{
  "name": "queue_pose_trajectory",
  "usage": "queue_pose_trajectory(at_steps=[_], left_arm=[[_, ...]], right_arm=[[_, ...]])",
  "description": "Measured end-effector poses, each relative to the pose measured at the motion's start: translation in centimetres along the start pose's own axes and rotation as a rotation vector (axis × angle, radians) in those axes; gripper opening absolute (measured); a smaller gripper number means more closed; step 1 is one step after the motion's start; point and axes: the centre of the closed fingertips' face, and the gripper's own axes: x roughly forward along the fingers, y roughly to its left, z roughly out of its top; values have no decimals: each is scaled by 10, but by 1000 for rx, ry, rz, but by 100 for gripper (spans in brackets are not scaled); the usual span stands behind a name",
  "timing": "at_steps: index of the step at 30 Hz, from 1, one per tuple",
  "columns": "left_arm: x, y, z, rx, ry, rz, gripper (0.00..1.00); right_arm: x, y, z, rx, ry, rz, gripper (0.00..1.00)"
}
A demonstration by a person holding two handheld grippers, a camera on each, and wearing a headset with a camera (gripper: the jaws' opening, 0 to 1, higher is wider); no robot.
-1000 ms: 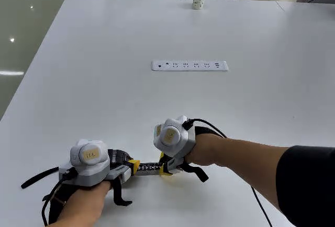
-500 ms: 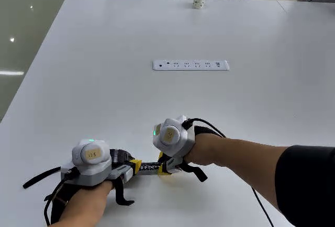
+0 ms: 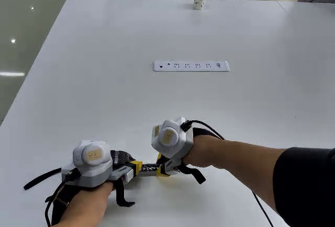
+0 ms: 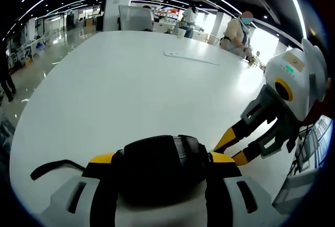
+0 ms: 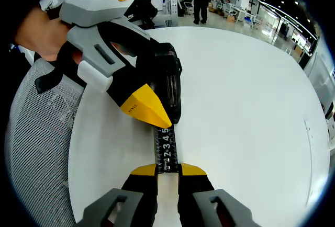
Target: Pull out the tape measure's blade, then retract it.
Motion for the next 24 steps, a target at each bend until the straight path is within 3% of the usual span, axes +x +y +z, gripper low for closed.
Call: queue_pose_trajectory(at_steps=[24], left_arm=[[2,1,0,-4,6,-3,64]], right_arm=[[6,-1,11,31,-47,6,10]])
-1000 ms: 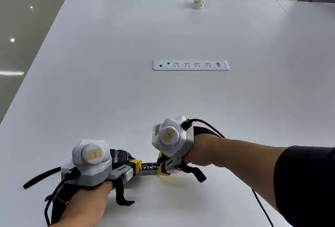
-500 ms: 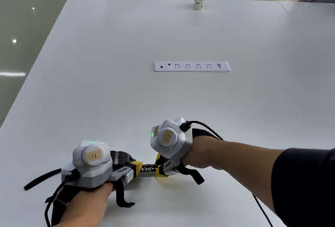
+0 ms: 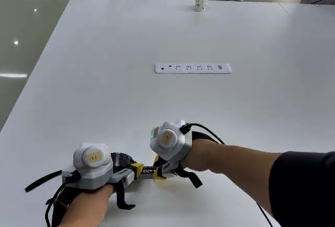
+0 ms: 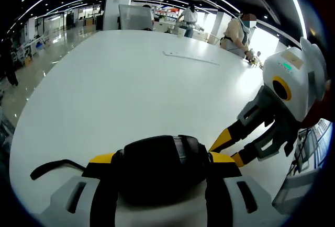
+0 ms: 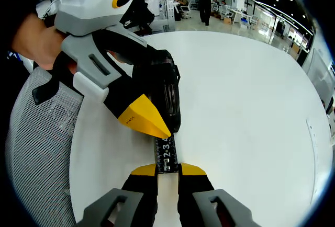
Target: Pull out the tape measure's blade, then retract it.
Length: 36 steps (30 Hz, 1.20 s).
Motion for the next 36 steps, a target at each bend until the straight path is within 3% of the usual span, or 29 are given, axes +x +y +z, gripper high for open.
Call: queue_pose_trajectory(at_steps=[36], left_arm=[[0,-1,0,-6,-3,-1,64]], right_arm=[[9,2,18,-16,-50,-22,10]])
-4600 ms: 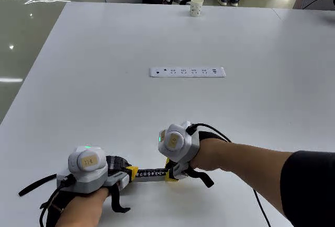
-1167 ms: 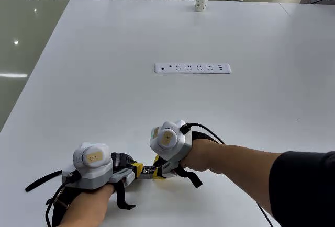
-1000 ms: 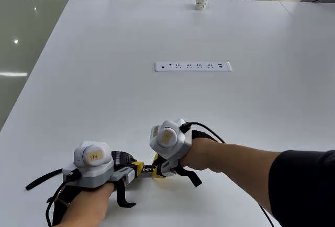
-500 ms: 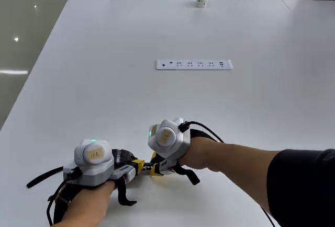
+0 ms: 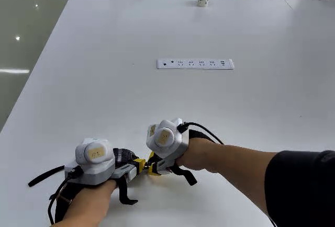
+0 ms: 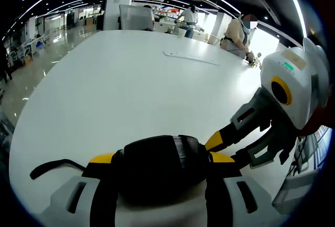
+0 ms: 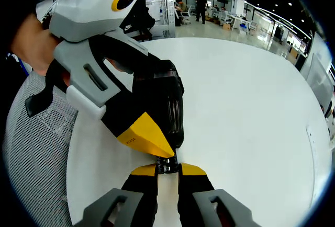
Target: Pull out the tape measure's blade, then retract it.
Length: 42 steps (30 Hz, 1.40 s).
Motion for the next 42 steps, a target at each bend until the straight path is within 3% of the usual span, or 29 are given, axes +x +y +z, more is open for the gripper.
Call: queue_pose_trajectory(at_steps=[42], left_arm=[[1,1,1,-2,-1,-5,64]], right_arm=[[9,0,13,24,-26,-3,11]])
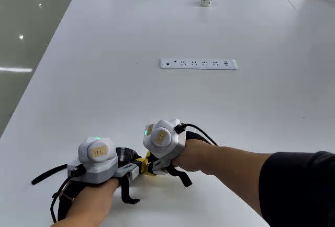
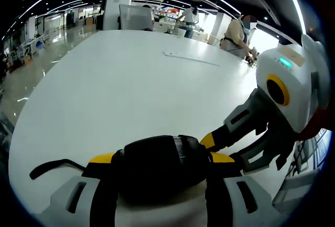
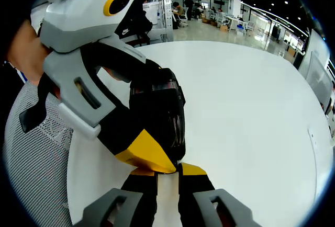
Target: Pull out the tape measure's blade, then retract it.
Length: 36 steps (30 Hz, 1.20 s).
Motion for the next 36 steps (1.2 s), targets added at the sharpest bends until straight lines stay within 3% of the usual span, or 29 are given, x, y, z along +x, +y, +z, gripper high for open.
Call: queue_pose_trajectory(at_steps=[10,19,25,32,36], left_arm=[[0,0,1,5,-25,13,65],[-1,-1,3,14,-67,35,66],[-3,0,3,10,-51,28,66],[-9,-1,5,4,-65,15,63],[-10,0,4,19,-60,2,68]], right_arm=[[0,0,0,-11,0,-16,12],[-4,0,-2,37,-30,-39,12],[-11,2,-3,31,-43,-40,11],[-21,1,-10,46,-57,-60,10],[-28,-1,-14,59,-69,-86,13]])
